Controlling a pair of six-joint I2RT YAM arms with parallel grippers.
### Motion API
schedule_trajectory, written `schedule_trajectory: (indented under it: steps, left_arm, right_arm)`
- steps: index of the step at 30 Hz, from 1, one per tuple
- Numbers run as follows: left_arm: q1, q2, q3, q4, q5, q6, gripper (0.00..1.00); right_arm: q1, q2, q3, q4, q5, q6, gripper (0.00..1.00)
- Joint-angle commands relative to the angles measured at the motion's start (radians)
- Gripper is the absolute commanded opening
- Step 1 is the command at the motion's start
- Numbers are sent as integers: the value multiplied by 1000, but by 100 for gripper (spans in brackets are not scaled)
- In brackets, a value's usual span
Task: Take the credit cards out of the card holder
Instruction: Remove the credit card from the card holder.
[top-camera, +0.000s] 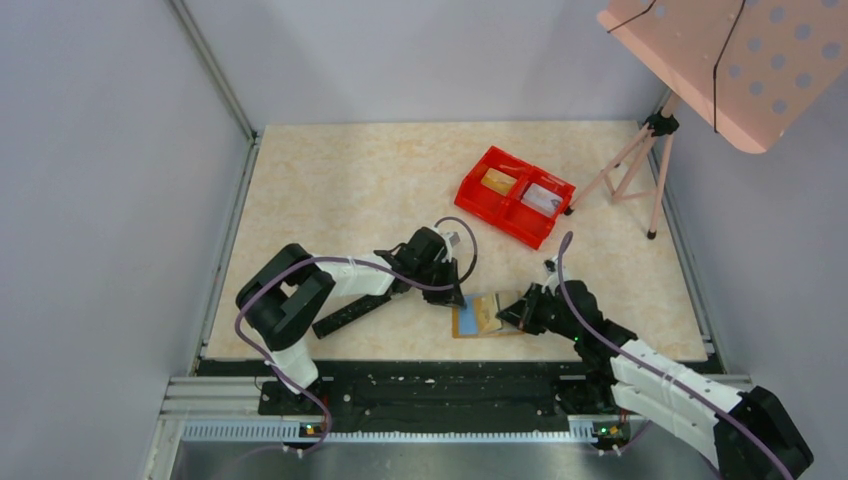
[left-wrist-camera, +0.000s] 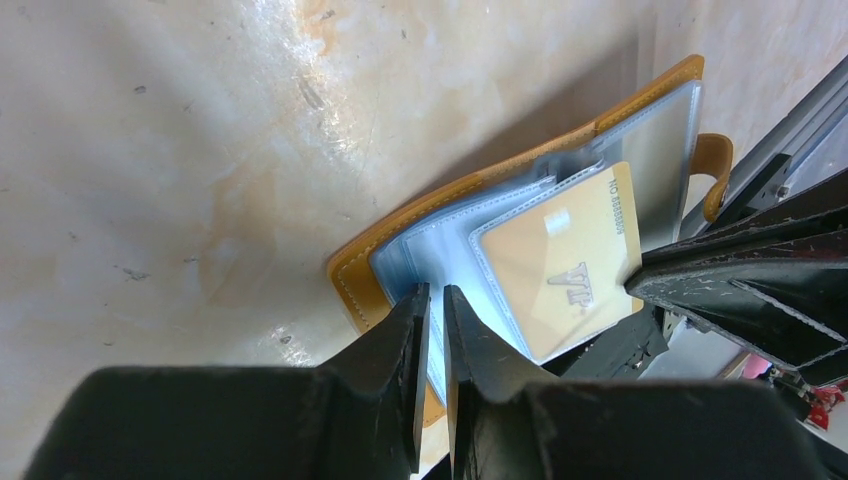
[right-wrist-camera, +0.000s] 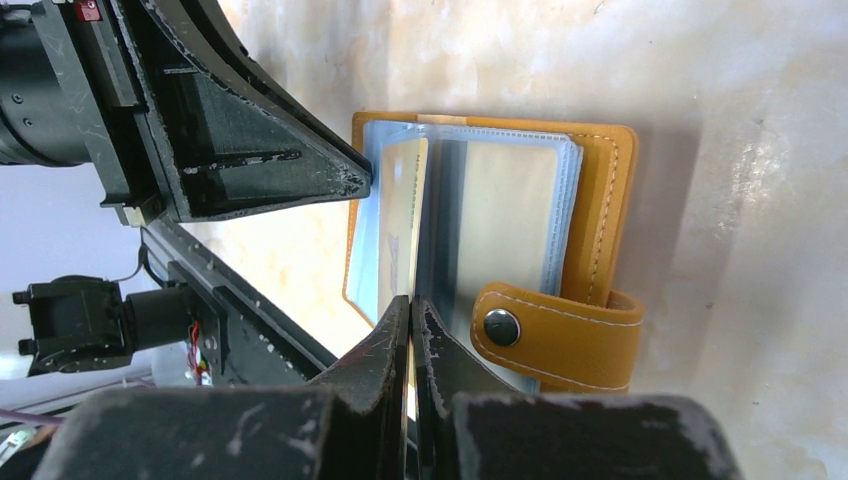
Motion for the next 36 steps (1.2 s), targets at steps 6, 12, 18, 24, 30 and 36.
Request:
schedule_trajectory:
  steps: [6, 12, 18, 24, 30, 36]
  left_arm:
    - [6, 48, -22, -55, -95, 41, 17]
    - [6, 51, -27, -50, -91, 37, 17]
    - [6, 53, -35, -45, -92, 33, 17]
    - [6, 60, -37, -36, -86, 28, 17]
    - [6, 57, -41, -34, -84, 28, 17]
    - [5, 58, -43, -28, -74, 25, 18]
  right_arm:
    - [-15, -19, -7, 4, 17, 4, 0]
    - [-15, -17, 0, -11, 34, 8, 0]
    - [-14, -21, -8, 8, 30, 9, 0]
    - [-14, 16, -9, 9, 26, 18, 7]
    - [-15, 4, -10, 20, 39, 29, 0]
    - [-14, 9, -19, 95, -4, 24, 0]
